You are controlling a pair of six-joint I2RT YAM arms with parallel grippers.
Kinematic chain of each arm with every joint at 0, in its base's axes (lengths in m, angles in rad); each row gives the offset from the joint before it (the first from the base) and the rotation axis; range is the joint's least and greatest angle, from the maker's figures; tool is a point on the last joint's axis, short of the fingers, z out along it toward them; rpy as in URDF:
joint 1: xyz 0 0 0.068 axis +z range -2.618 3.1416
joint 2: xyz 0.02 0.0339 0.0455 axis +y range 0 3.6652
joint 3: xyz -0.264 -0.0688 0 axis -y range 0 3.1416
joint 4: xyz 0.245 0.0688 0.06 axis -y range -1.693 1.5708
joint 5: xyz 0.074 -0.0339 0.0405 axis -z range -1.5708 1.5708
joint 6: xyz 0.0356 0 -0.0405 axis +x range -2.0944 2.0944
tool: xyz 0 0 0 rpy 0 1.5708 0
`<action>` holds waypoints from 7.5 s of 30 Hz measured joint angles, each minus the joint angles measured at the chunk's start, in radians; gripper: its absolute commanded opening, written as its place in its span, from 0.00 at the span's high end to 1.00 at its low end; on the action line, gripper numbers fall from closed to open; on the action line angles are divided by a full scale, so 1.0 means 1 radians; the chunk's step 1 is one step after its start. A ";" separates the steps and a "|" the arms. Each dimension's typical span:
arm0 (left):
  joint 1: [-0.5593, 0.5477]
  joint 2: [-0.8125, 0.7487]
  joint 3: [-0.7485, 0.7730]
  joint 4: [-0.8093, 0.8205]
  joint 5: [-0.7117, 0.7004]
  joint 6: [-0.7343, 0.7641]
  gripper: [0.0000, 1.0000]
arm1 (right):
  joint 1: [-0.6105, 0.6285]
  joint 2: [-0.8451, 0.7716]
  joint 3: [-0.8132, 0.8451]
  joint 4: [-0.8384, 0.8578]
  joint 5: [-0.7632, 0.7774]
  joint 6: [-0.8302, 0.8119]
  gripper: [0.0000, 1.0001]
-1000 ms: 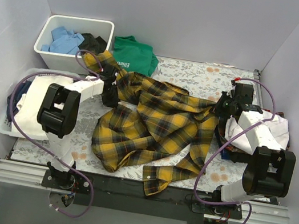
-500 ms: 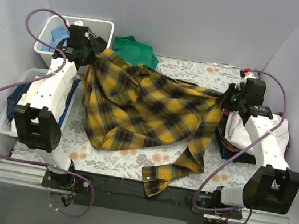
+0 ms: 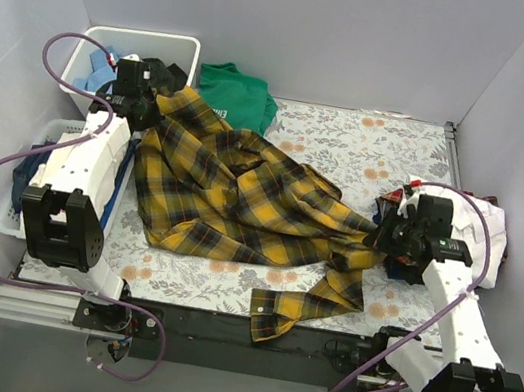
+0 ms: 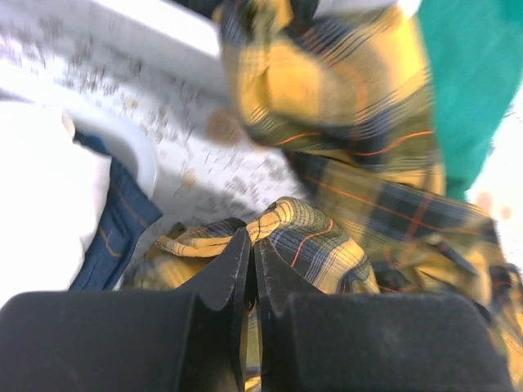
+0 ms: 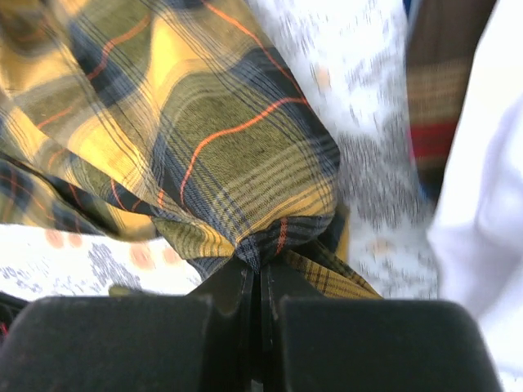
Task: Fold and stack the long sleeve shirts
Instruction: Flatten the shirt out
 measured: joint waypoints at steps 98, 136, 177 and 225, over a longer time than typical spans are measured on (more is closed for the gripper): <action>0.054 -0.035 0.385 -0.020 -0.011 0.050 1.00 | 0.080 0.154 0.657 0.226 0.504 -0.124 0.99; 0.083 0.127 0.741 0.139 0.029 0.019 1.00 | 0.082 0.267 0.950 0.595 0.425 -0.245 0.99; 0.190 0.123 -0.077 0.376 0.440 -0.138 0.47 | 0.030 0.322 0.320 0.407 0.378 0.028 0.68; -0.124 -0.043 -0.623 -0.103 0.164 -0.235 0.39 | 0.389 0.523 0.093 -0.143 0.133 -0.071 0.49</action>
